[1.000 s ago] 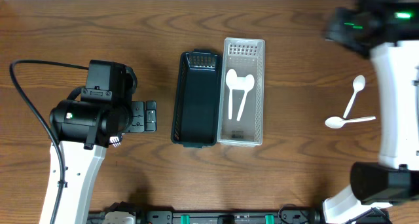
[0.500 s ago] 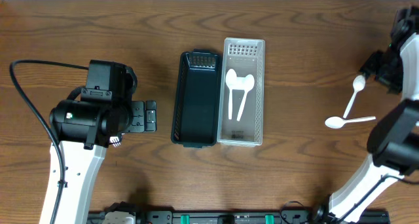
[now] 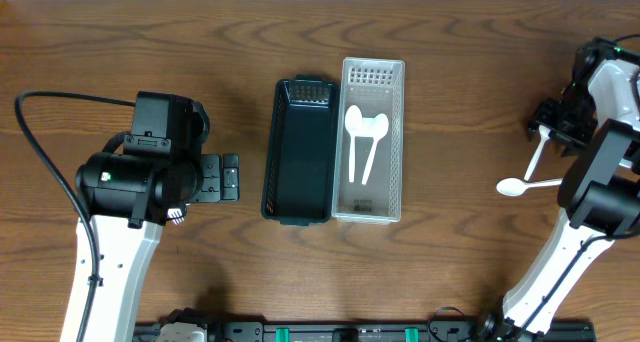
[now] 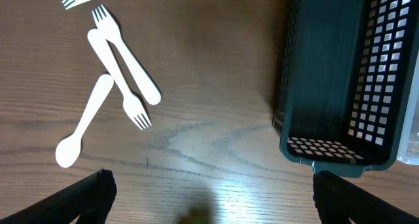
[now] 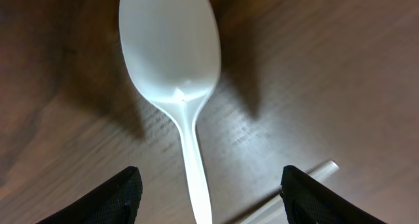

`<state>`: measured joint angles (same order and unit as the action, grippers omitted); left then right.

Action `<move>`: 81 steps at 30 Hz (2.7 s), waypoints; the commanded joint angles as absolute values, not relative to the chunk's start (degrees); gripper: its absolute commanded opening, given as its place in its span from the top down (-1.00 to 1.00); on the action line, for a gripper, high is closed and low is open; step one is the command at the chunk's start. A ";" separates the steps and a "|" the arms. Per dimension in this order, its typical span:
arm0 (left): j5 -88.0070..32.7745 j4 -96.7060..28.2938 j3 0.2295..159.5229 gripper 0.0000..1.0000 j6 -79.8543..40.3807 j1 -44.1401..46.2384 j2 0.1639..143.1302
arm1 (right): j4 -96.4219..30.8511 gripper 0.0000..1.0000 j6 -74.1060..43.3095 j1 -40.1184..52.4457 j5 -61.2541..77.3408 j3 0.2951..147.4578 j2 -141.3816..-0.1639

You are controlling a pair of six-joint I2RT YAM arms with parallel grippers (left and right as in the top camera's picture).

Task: Pack container
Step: 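Move the right gripper back and grasp a third white spoon, then drop the third spoon into the white basket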

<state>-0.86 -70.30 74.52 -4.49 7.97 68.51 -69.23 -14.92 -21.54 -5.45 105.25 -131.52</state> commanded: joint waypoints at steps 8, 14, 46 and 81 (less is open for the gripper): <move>0.03 -70.43 75.24 -0.96 -4.36 7.68 68.82 | -68.73 -0.03 -12.56 -21.78 -4.01 104.40 -135.94; 0.03 -70.43 75.24 -0.96 -4.34 7.68 68.82 | -69.19 0.71 -12.51 -21.78 -4.03 104.40 -135.94; 0.01 -70.19 75.24 -0.96 -4.36 7.68 68.82 | -70.28 0.97 -18.70 2.87 1.48 108.71 -106.72; 0.03 -70.26 75.24 -0.96 -4.34 7.68 68.82 | -72.88 0.18 -36.18 16.45 -10.24 110.63 -109.08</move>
